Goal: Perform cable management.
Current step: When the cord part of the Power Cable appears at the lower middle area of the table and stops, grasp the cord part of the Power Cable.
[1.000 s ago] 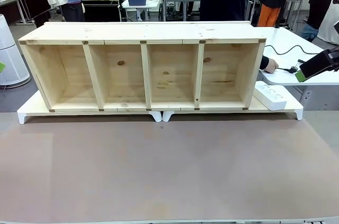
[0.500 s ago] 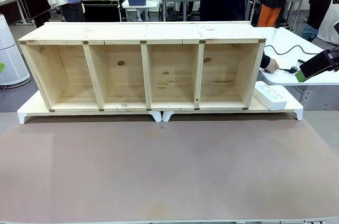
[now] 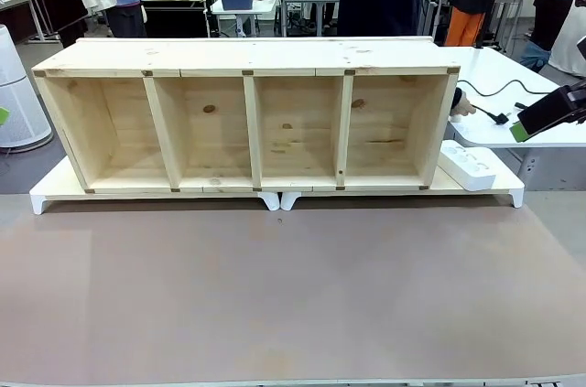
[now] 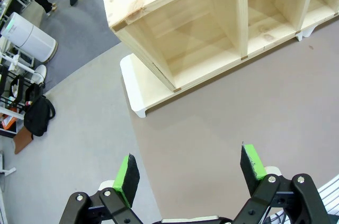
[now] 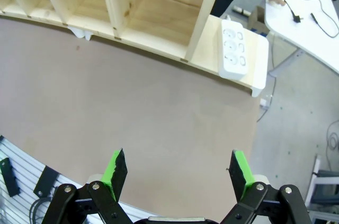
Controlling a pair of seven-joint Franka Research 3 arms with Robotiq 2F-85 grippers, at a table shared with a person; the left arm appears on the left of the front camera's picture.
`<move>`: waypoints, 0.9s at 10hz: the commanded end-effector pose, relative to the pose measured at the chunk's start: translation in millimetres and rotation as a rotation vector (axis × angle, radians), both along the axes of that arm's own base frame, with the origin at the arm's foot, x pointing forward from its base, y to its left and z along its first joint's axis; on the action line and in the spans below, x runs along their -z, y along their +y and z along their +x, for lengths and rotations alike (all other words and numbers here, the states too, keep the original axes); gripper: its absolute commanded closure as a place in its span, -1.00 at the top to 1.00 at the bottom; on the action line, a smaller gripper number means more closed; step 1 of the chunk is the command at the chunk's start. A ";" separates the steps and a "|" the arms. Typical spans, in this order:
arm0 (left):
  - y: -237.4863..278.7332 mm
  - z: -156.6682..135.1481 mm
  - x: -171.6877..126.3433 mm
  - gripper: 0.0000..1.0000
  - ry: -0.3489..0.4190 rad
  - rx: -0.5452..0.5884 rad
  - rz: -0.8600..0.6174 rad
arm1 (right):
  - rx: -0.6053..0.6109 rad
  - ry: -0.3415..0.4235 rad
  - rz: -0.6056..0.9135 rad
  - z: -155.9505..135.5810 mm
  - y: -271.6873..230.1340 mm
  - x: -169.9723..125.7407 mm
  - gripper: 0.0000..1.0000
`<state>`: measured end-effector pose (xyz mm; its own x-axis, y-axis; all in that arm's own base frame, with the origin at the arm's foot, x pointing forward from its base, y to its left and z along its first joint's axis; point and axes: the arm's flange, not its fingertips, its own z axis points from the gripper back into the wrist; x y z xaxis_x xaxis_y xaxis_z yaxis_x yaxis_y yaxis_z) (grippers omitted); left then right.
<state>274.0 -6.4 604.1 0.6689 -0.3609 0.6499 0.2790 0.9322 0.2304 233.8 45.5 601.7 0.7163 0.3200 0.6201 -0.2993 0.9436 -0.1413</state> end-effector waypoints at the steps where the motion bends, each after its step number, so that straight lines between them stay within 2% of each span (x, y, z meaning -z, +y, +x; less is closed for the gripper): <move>1: -0.8 0.0 -0.6 1.00 -0.003 -0.005 -0.003 | 0.001 -0.004 0.001 0.5 -0.1 -0.5 1.00; 9: -0.8 0.0 -0.6 1.00 -0.003 -0.005 -0.003 | 0.001 -0.004 0.001 0.5 -0.1 -0.5 1.00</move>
